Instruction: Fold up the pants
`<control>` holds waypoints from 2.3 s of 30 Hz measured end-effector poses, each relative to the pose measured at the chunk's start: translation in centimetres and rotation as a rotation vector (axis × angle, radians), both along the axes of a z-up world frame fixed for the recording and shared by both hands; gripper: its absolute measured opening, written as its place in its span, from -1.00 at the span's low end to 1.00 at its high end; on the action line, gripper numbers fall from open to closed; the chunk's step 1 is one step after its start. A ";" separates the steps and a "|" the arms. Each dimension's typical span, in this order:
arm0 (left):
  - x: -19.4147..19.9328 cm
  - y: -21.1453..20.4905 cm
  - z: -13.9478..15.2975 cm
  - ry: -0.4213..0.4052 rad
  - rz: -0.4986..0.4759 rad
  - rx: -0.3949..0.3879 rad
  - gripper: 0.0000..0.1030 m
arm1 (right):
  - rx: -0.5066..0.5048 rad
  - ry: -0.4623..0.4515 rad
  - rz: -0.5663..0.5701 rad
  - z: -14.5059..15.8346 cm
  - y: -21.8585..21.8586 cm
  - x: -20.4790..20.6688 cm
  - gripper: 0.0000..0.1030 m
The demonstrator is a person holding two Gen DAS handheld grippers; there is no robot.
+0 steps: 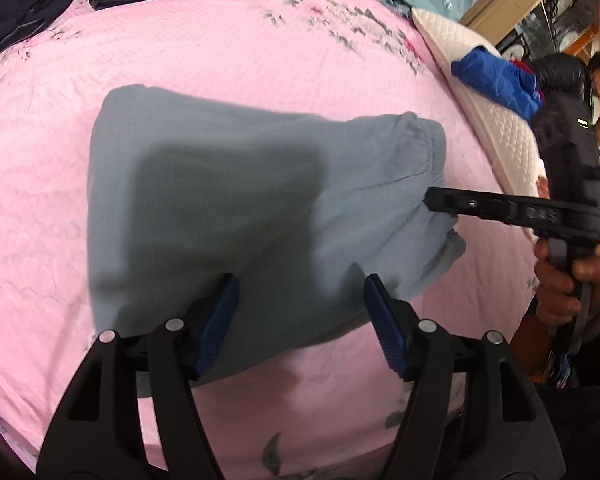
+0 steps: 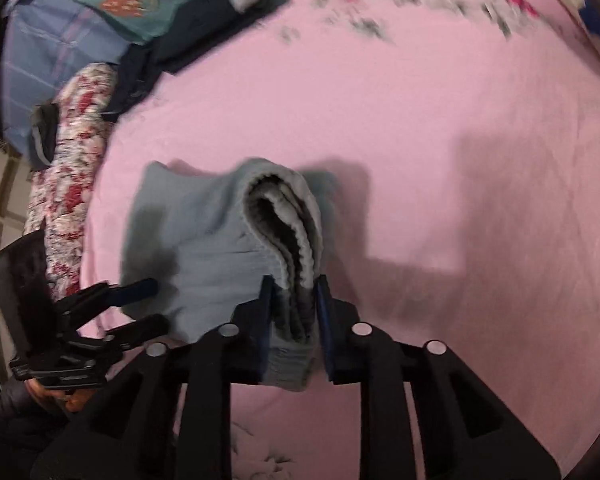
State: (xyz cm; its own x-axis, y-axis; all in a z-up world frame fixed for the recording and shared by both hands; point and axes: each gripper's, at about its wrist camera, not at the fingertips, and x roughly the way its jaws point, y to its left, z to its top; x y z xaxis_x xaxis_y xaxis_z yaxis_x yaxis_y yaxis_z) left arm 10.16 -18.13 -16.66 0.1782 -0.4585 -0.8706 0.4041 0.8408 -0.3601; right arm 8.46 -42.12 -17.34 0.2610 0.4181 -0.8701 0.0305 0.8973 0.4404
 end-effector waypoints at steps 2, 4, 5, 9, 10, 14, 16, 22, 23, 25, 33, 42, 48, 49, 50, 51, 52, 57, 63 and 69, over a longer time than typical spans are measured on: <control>-0.5 1.0 1.7 -0.054 -0.021 0.007 0.29 | 0.011 0.012 -0.035 0.6 -0.5 -0.4 -0.28; -0.8 2.5 3.7 -0.105 -0.026 -0.011 0.30 | -0.001 -0.071 -0.077 3.5 -1.0 -1.4 -0.17; -0.7 3.1 4.3 -0.115 -0.016 -0.024 0.34 | -0.017 -0.120 -0.092 4.9 -1.0 -1.7 -0.17; 1.2 3.4 3.5 -0.080 -0.004 -0.071 0.34 | 0.060 -0.267 -0.017 7.7 2.2 -0.9 -0.17; 1.3 3.0 2.7 -0.067 -0.016 -0.062 0.34 | 0.077 -0.257 0.011 7.1 3.1 -0.2 -0.17; 1.0 2.6 -0.7 -0.067 -0.031 -0.037 0.34 | -0.030 -0.135 -0.019 0.7 3.4 2.7 -0.27; 0.7 2.9 -0.7 -0.076 -0.051 -0.035 0.34 | 0.060 -0.099 -0.081 -1.2 1.4 2.7 -0.64; 0.7 6.4 3.8 -0.149 -0.014 -0.086 0.36 | 0.132 -0.146 -0.152 3.9 0.9 1.6 -0.38; 1.2 6.9 4.3 -0.162 -0.006 -0.095 0.38 | 0.126 -0.170 -0.129 4.9 1.8 1.7 -0.37; 2.3 6.9 4.1 -0.177 -0.004 -0.096 0.39 | 0.113 -0.187 -0.080 5.5 4.1 2.1 -0.37; 7.9 3.6 -0.2 -0.166 -0.022 0.069 0.39 | -0.152 -0.105 -0.094 -0.2 7.4 1.6 -0.24; 7.8 4.0 0.1 -0.179 -0.096 0.102 0.50 | -0.208 -0.199 -0.244 6.0 6.4 -2.5 0.11; 8.9 5.3 0.9 -0.192 -0.028 0.163 0.55 | -0.230 -0.181 -0.271 6.1 3.5 -2.1 0.21; 9.1 5.7 1.0 -0.197 -0.009 0.185 0.62 | -0.225 -0.170 -0.270 5.7 3.3 -1.5 0.24; 9.3 6.1 0.8 -0.201 0.020 0.217 0.69 | -0.220 -0.155 -0.264 5.2 2.8 -0.9 0.31; 9.5 6.2 0.5 -0.194 0.036 0.234 0.72 | -0.215 -0.135 -0.248 4.5 2.6 0.1 0.32; 9.9 6.2 -0.1 -0.169 0.046 0.243 0.74 | -0.213 -0.111 -0.223 3.5 2.4 0.8 0.32; 11.1 6.3 -1.6 -0.041 0.086 0.178 0.75 | -0.170 0.024 -0.121 -0.7 2.3 3.2 0.33; 11.8 7.5 -1.8 0.008 0.122 0.168 0.78 | -0.119 -0.004 -0.077 -0.5 1.7 3.4 0.34; 12.1 7.4 -2.1 0.067 0.140 0.149 0.75 | -0.109 -0.012 -0.036 -0.7 2.3 3.1 0.07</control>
State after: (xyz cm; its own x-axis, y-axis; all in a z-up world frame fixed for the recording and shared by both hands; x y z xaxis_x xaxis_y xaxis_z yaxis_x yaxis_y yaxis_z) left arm 22.31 -10.71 -18.76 0.1708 -0.2987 -0.9389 0.2585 0.9331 -0.2499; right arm 11.57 -39.81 -18.01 0.2853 0.3114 -0.9064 0.0590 0.9383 0.3409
